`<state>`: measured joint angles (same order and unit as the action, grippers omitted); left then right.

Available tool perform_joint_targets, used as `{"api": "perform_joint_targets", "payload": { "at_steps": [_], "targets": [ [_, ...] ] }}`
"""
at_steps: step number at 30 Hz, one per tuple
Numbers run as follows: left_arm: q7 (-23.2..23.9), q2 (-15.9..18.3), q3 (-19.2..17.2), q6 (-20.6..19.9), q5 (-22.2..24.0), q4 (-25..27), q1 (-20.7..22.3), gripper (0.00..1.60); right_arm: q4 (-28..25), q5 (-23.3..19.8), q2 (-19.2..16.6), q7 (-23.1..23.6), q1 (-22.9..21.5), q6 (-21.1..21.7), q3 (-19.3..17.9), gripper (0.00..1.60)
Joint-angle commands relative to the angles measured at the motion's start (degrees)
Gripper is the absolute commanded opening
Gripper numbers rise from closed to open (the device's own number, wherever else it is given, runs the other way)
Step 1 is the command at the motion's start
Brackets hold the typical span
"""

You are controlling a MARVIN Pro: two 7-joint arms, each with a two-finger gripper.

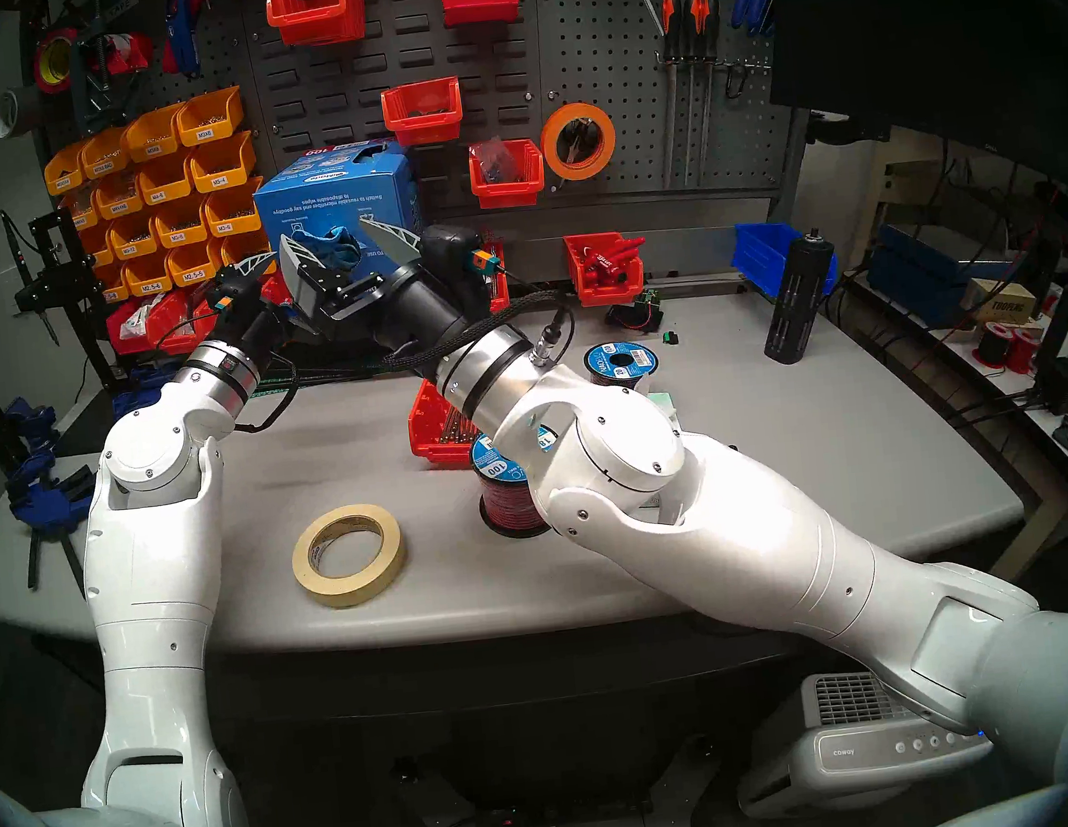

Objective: Take out a shop towel

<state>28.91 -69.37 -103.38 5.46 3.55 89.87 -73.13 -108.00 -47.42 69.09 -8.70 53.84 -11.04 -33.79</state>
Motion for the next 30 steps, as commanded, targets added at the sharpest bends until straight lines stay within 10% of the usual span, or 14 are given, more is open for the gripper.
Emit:
{"api": "perform_joint_targets", "payload": {
  "at_steps": [1, 16, 30],
  "targets": [
    [-0.03, 1.25, -1.69, 2.88, 0.03, 2.35, 0.40, 1.60, -0.96, 0.26, 0.72, -0.03, -0.84, -0.82, -0.81, 1.60],
    [0.69, 1.78, 0.12, 9.79, -3.65, 1.45, -0.74, 1.60, -1.04, 1.06, 0.92, -0.11, -0.74, -1.21, -0.90, 1.60],
    [-0.06, 1.82, 0.44, 7.24, -6.30, 2.77, -0.69, 1.60, -1.24, 1.41, 0.87, -0.55, -0.72, -1.46, -0.81, 1.60]
  ]
}}
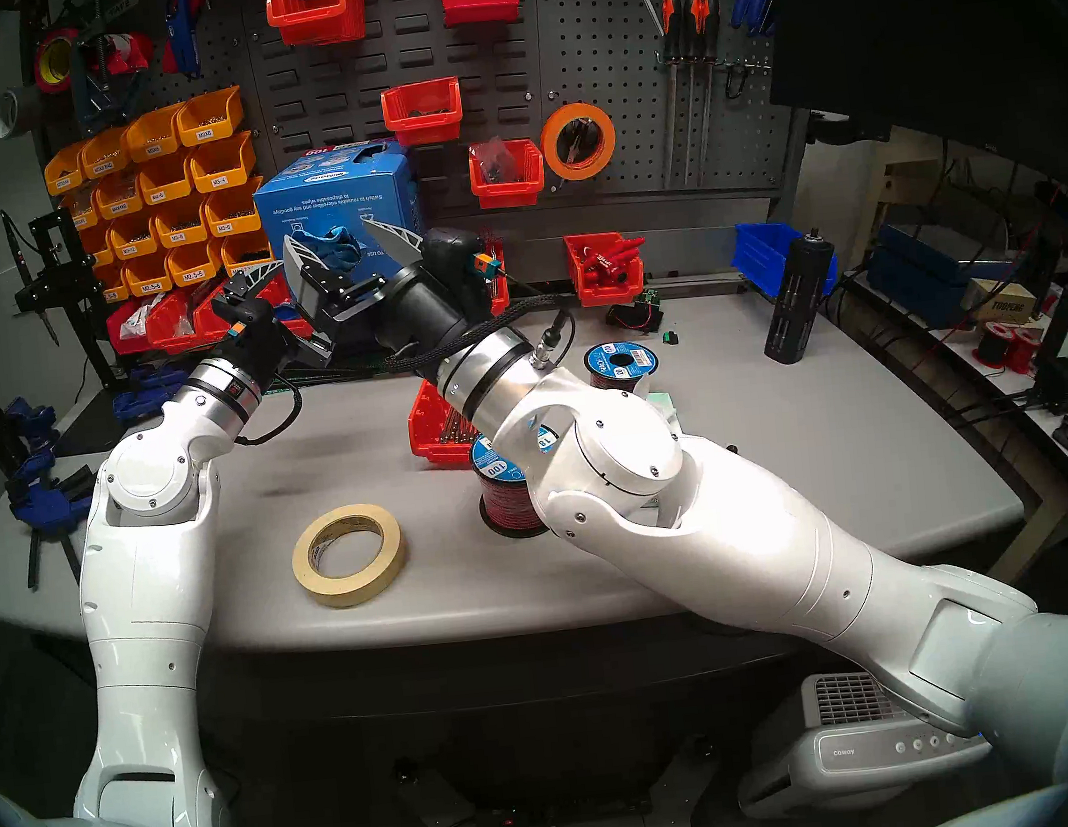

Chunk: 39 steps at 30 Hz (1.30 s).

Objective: Take out a shop towel

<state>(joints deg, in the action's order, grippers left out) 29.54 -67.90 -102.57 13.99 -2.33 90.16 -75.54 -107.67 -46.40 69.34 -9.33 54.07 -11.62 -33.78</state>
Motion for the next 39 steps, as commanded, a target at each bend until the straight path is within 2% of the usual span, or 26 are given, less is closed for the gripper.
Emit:
{"api": "perform_joint_targets", "payload": {
  "at_steps": [1, 11, 22, 31, 39],
  "targets": [
    [-0.63, 0.37, -0.35, -1.40, -0.54, 2.45, 1.81, 1.60, -1.56, 0.38, 0.61, 0.09, -0.95, -0.91, -0.81, 1.60],
    [-0.35, 0.59, 0.17, -3.66, -2.37, 2.39, 2.31, 1.60, -1.46, 0.39, 0.59, 0.00, -0.87, -1.23, -0.82, 1.60],
    [-0.79, -0.22, 1.05, -4.77, -3.38, 2.91, 2.71, 1.60, -1.56, 0.27, 0.06, 0.08, -0.46, -1.70, -1.03, 1.60],
    [-1.57, -1.13, 1.84, -7.37, -3.86, 3.76, 3.73, 1.60, -1.81, 0.17, -0.29, 0.11, 0.03, -1.92, -1.01, 1.60],
    [-2.05, -0.75, 2.39, -7.83, -5.56, 3.65, 3.69, 1.60, -2.67, 0.32, -0.88, -0.08, 0.35, -1.86, -1.11, 1.60]
  ]
}}
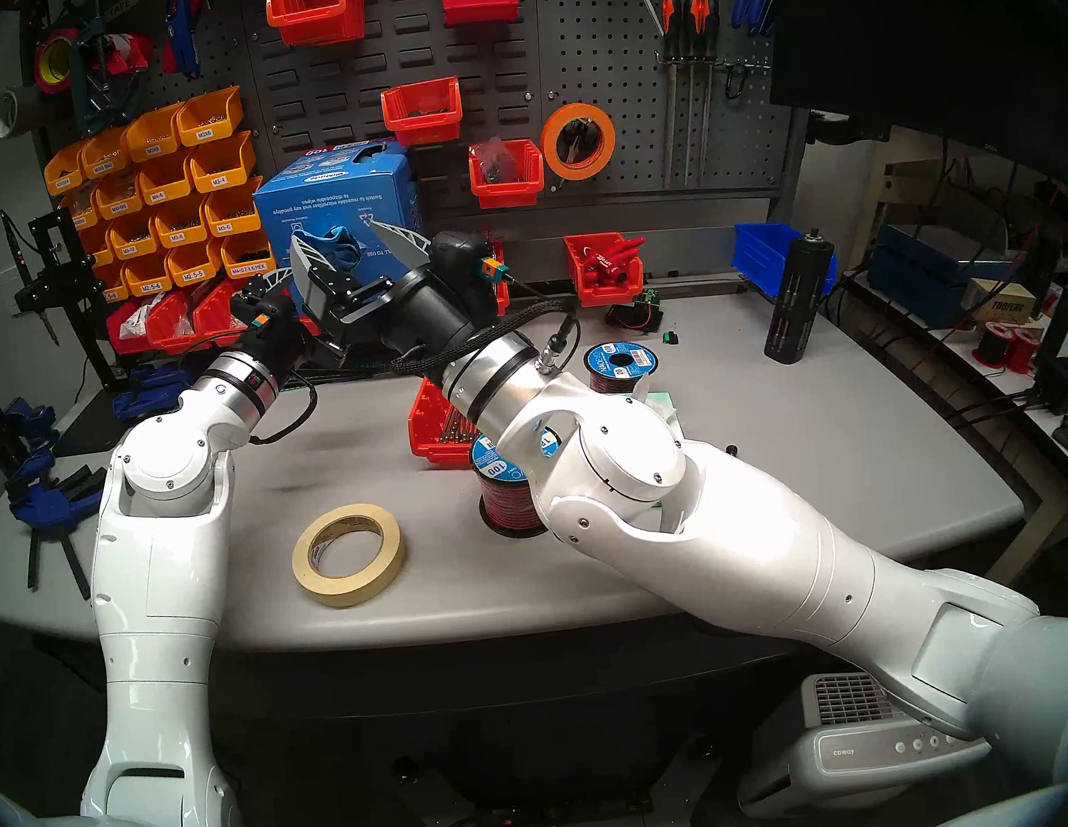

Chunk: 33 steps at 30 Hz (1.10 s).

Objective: Take out a shop towel

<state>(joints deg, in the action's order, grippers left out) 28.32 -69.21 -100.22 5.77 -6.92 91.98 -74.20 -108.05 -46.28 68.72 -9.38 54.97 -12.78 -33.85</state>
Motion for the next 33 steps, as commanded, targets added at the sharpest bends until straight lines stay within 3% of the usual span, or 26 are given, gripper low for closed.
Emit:
{"api": "perform_joint_targets", "payload": {
  "at_steps": [1, 9, 33],
  "targets": [
    [-1.05, 0.59, 0.06, 0.07, -1.44, 1.94, 2.29, 1.60, -2.49, 0.20, -0.33, -0.08, -0.53, -0.61, -1.04, 1.60],
    [-5.29, -0.70, 0.04, -0.33, -5.16, 1.97, 2.57, 1.60, -3.53, 0.22, -0.90, -0.29, -0.36, -0.23, -1.03, 1.60],
    [-7.60, -4.09, 0.89, -4.99, -7.94, 4.46, 2.19, 1.60, -4.75, -0.47, -2.18, -1.00, -0.66, 0.47, -1.13, 1.60]
  ]
}}
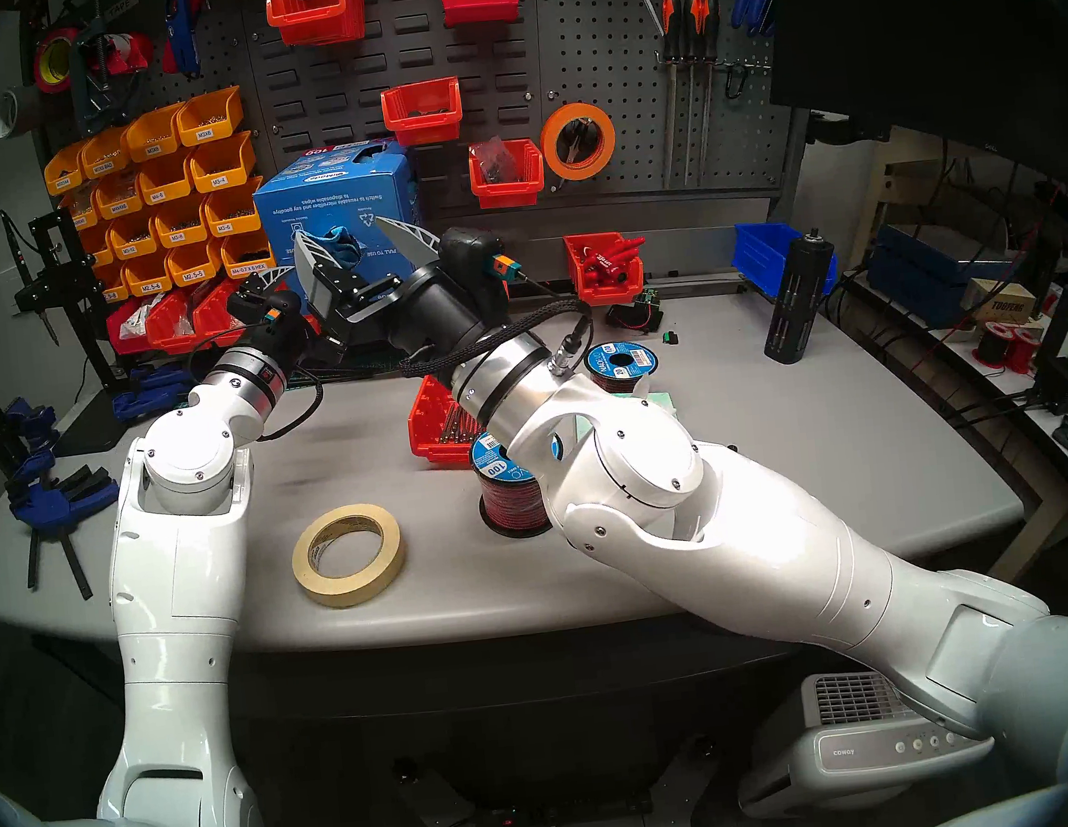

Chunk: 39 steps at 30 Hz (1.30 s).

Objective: Take out a shop towel

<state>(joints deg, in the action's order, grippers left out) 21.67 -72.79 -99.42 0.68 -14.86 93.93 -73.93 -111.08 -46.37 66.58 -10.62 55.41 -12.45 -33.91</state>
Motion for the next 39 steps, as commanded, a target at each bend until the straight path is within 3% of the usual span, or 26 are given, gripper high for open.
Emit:
{"api": "perform_joint_targets", "payload": {
  "at_steps": [1, 13, 19, 27, 39],
  "targets": [
    [-1.13, -0.68, 0.09, -0.09, -0.18, 2.58, 1.89, 1.60, -1.48, -0.67, -0.18, 0.27, -1.17, 0.39, -1.12, 1.60],
    [-1.35, -1.18, -0.17, 0.23, -0.70, 2.00, 2.16, 1.60, 3.40, -2.63, 0.75, 2.13, -4.00, 3.06, -1.27, 1.60],
    [-1.14, -1.34, -0.25, 0.53, -0.52, 2.06, 2.10, 1.60, 6.49, -1.03, -0.18, 2.61, -7.32, 6.22, -1.78, 1.60],
    [-1.11, -1.38, -0.22, 0.64, -0.47, 2.23, 1.79, 1.60, 8.25, 5.47, 0.83, 5.22, -10.73, 12.91, -3.55, 1.60],
    [-1.10, -1.28, -0.24, 0.75, -0.22, 3.06, 1.31, 1.60, 12.09, 13.65, 4.60, 10.42, -16.62, 22.71, -1.70, 1.60]
  ]
}}
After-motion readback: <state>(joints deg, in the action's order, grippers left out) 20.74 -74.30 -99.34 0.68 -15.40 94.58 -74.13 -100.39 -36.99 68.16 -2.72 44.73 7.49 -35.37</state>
